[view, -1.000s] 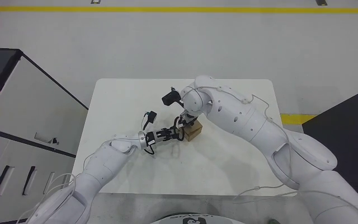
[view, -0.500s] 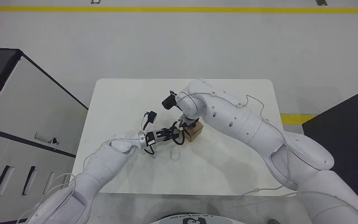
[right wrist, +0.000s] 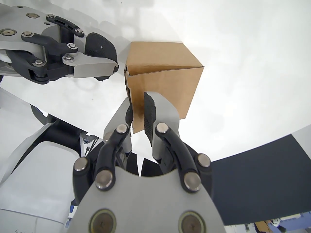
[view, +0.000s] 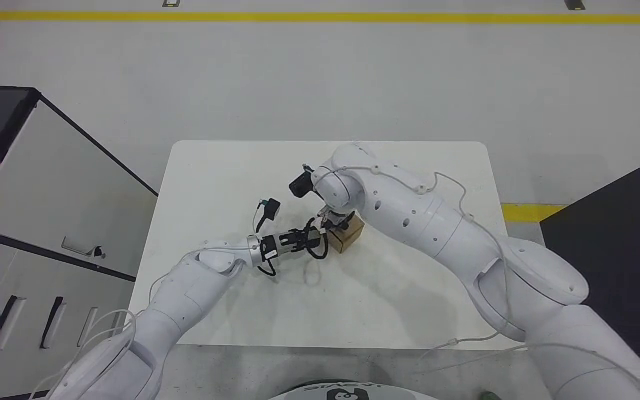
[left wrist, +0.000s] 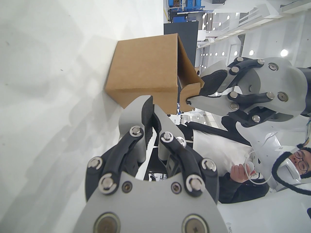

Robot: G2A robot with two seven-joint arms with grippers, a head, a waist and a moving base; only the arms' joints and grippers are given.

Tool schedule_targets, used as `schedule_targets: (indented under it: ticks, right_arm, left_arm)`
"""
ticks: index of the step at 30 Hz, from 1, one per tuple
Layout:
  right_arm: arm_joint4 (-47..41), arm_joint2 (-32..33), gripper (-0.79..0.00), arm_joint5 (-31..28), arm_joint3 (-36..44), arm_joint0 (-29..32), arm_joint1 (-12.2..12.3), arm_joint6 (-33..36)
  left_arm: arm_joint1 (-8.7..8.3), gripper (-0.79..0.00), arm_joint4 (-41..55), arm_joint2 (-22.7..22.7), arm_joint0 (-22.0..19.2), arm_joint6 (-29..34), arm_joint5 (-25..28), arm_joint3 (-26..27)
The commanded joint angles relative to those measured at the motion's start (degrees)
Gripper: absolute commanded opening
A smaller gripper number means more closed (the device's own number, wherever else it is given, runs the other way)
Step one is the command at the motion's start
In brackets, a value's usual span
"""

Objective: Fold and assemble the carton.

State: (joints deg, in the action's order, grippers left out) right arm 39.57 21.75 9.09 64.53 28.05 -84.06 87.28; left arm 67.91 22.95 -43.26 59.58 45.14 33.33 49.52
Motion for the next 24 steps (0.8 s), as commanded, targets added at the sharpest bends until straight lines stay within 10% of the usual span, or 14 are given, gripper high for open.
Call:
schedule_targets:
  ticks: [1, 24]
  right_arm:
    - [0.2, -0.1, -0.742, -0.2, -0.5, 0.1, -0.3, -0.1]
    - [-0.3, 0.6, -0.628, -2.4, -7.2, 0.2, -3.4, -1.4]
  left_arm:
    - [0.00, -0.785, 0.0, 0.0, 0.0, 0.0, 0.0, 0.0]
    - [0.00, -0.785, 0.0, 0.0, 0.0, 0.0, 0.0, 0.0]
